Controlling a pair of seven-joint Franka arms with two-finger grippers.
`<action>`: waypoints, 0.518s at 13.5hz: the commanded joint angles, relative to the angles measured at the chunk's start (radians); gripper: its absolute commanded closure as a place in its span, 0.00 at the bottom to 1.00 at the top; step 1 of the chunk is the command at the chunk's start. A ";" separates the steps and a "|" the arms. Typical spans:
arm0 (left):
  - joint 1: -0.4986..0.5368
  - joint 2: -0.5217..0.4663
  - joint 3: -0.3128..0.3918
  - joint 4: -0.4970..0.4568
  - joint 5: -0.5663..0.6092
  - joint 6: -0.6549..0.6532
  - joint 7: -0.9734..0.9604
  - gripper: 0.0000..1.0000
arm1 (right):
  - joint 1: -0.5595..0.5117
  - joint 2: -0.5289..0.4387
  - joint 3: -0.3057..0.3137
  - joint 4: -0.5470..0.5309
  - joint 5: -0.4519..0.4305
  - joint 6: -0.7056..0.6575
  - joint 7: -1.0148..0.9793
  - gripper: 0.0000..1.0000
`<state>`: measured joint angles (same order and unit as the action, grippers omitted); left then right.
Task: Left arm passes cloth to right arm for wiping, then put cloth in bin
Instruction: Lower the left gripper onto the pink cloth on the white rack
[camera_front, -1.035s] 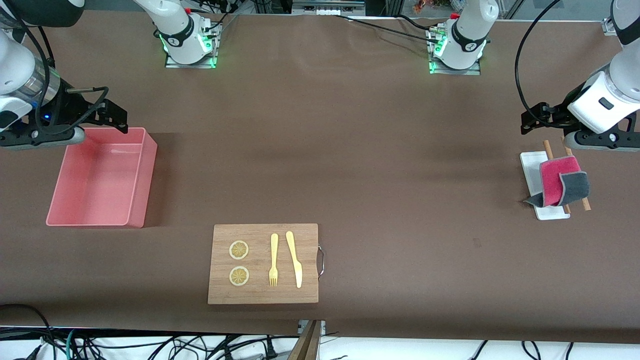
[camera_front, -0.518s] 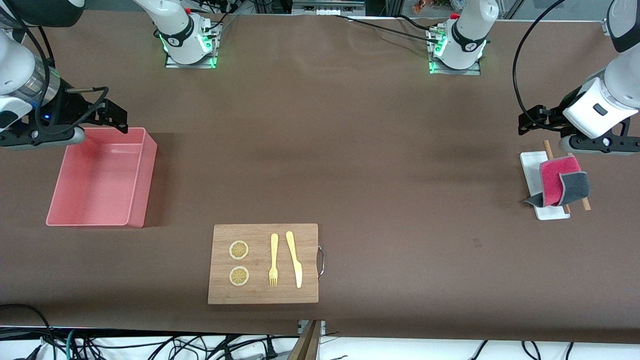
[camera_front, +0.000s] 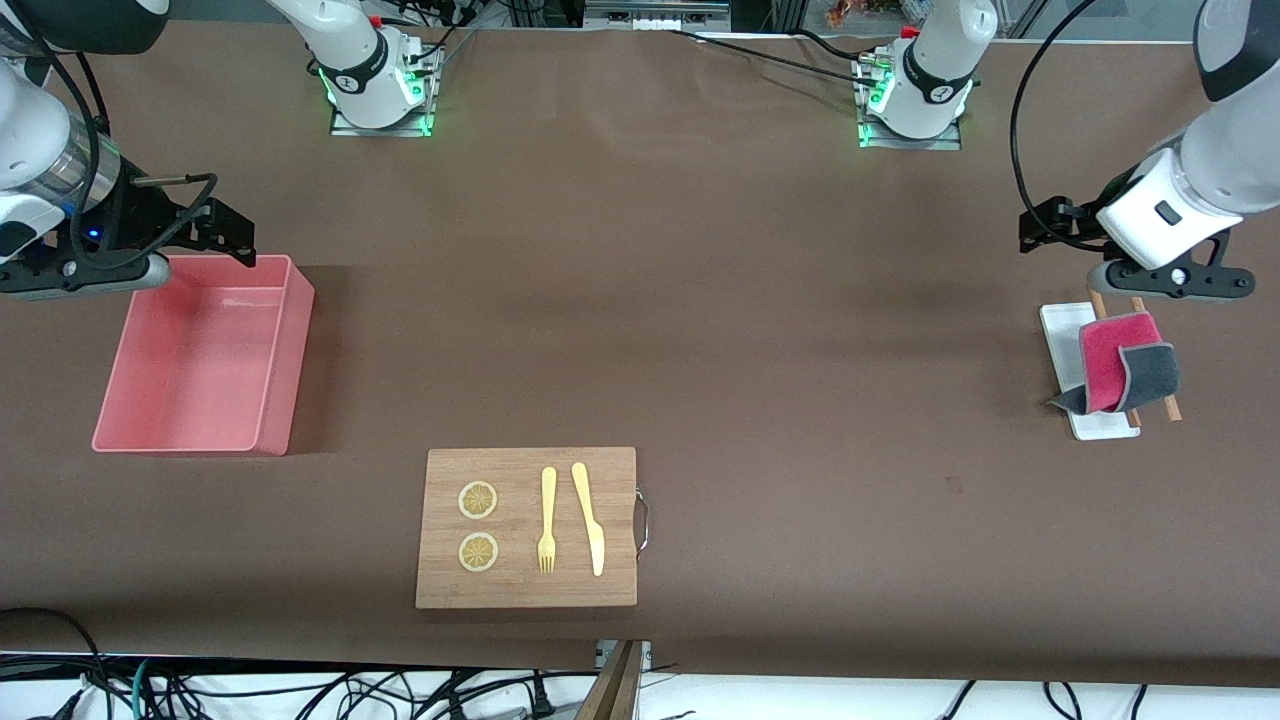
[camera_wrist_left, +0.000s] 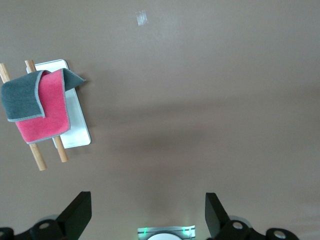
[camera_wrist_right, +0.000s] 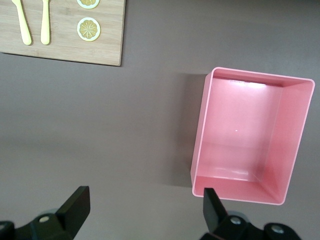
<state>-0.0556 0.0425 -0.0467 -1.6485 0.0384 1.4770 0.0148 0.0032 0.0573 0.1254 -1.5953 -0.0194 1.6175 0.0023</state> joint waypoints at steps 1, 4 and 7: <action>-0.001 0.011 -0.042 0.015 0.093 -0.082 0.132 0.00 | -0.002 0.006 0.002 0.020 -0.017 -0.015 -0.010 0.00; 0.000 0.029 -0.050 -0.033 0.161 -0.093 0.345 0.00 | -0.002 0.006 0.002 0.020 -0.017 -0.015 -0.010 0.00; 0.005 0.048 -0.050 -0.114 0.201 -0.052 0.601 0.00 | -0.002 0.006 0.002 0.021 -0.017 -0.015 -0.010 0.00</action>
<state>-0.0559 0.0847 -0.0941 -1.7045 0.1968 1.3965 0.4611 0.0032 0.0573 0.1254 -1.5952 -0.0195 1.6175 0.0023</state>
